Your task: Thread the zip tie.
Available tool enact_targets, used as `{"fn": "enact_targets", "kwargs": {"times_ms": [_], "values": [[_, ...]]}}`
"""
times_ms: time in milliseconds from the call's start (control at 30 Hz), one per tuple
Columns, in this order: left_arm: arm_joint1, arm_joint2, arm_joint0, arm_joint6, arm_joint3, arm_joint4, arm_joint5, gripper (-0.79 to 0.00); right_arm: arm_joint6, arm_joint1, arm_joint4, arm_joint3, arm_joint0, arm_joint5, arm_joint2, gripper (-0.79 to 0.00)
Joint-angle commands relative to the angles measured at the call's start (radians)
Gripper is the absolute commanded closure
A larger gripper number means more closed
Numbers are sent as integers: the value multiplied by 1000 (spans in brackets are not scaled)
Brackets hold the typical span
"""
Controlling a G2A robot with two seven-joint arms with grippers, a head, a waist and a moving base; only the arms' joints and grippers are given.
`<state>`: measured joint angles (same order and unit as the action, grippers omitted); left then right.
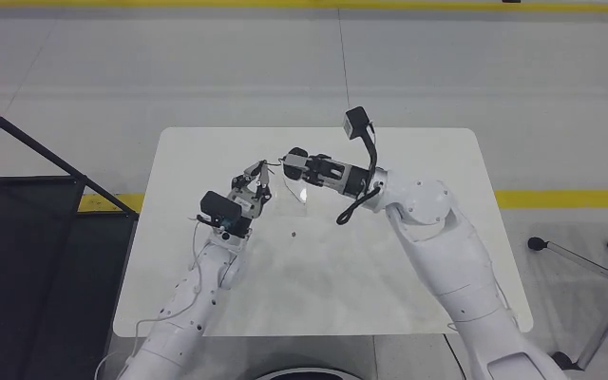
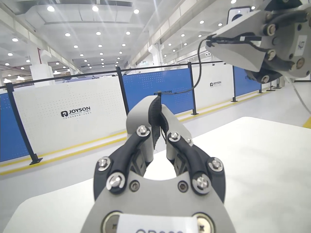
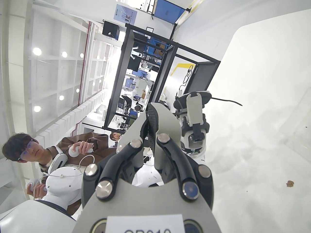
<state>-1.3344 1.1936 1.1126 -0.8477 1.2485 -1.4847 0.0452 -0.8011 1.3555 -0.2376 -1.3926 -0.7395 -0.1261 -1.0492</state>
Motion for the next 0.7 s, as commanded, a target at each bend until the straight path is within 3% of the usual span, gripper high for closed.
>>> {"fn": "enact_targets", "kwargs": {"times_ms": [0,233,667], "values": [[-1,-1,-2,-3,-2,6,6,0,0,0,3,5,4,7,1,0],[-7,2,-7,2,-7,48,21,0,-10,2,-7,10,10,-3,4,0],[-24,-6,-8,14,0,228,146,0,-56,1,-48,16,3,-65,-1,0]]}}
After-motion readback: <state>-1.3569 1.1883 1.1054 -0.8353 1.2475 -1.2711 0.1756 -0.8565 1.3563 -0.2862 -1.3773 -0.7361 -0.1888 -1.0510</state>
